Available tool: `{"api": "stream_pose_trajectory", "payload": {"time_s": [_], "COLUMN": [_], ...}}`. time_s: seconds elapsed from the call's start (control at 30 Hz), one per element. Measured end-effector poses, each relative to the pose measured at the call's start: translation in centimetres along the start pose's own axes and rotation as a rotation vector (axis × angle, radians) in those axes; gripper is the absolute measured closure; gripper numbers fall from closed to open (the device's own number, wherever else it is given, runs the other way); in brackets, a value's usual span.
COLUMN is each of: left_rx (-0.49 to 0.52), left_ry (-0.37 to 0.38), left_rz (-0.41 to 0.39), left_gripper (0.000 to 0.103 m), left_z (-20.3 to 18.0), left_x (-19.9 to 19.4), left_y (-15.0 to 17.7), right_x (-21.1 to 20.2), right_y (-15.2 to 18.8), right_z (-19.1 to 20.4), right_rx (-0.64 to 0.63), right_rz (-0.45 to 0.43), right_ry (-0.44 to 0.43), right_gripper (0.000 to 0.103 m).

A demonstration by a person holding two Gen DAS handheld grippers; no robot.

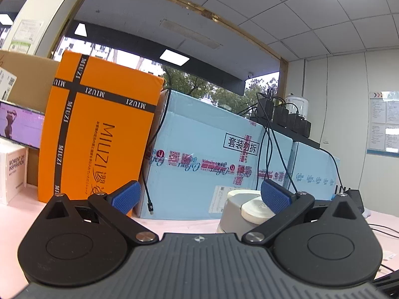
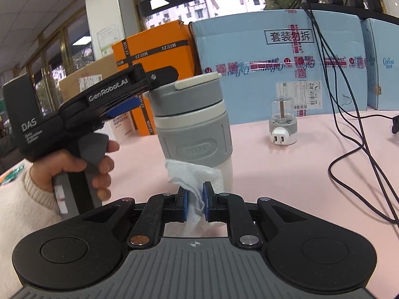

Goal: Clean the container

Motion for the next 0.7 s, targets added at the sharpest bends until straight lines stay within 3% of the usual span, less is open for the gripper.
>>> {"api": "stream_pose_trajectory", "payload": {"time_s": [0.07, 0.1, 0.13, 0.2, 0.27, 0.33, 0.37, 0.47, 0.53, 0.7], "left_rx": [0.019, 0.02, 0.014, -0.006, -0.029, -0.048, -0.056, -0.071, -0.075, -0.081], "left_ry": [-0.039, -0.051, -0.059, -0.074, -0.091, -0.109, -0.12, -0.169, -0.213, -0.326], "left_rz": [-0.013, -0.02, -0.025, -0.034, -0.048, -0.066, -0.08, -0.125, -0.154, -0.195], "left_gripper": [0.0, 0.0, 0.0, 0.0, 0.0, 0.0, 0.0, 0.0, 0.0, 0.0], "left_z": [-0.1, -0.1, 0.1, 0.4, 0.8, 1.1, 1.3, 1.6, 1.8, 2.5], "left_x": [-0.2, -0.3, -0.3, -0.4, -0.7, -1.0, -1.2, -1.9, -2.3, -2.7], "left_y": [-0.1, -0.1, -0.1, -0.1, -0.2, -0.3, -0.4, -0.5, -0.5, -0.5], "right_x": [-0.4, -0.6, -0.9, -1.6, -2.4, -3.2, -3.6, -4.4, -4.7, -3.3], "right_y": [0.1, 0.1, 0.1, -0.2, -0.7, -1.1, -1.4, -2.2, -2.7, -3.8], "right_z": [0.1, 0.2, 0.2, 0.2, 0.3, 0.3, 0.3, 0.1, -0.3, -1.9], "right_rx": [-0.027, -0.034, -0.036, -0.038, -0.046, -0.048, -0.05, -0.056, -0.047, -0.11], "right_rz": [0.001, -0.006, -0.02, -0.052, -0.091, -0.136, -0.166, -0.25, -0.311, -0.437], "right_ry": [0.021, 0.032, 0.039, 0.05, 0.051, 0.051, 0.051, 0.056, 0.068, 0.256], "right_gripper": [0.09, 0.083, 0.069, 0.052, 0.05, 0.028, 0.024, 0.021, 0.002, 0.0]}}
Point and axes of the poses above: each gripper's, at about its wrist camera, not at the fingertips, and x roughly the way its jaws point, z to its left, y to its underside, the point moved 3 cm from there along x, roughly the way its jaws point, and after that the axes turned 12 degrees about z, right-handed, at the moved point
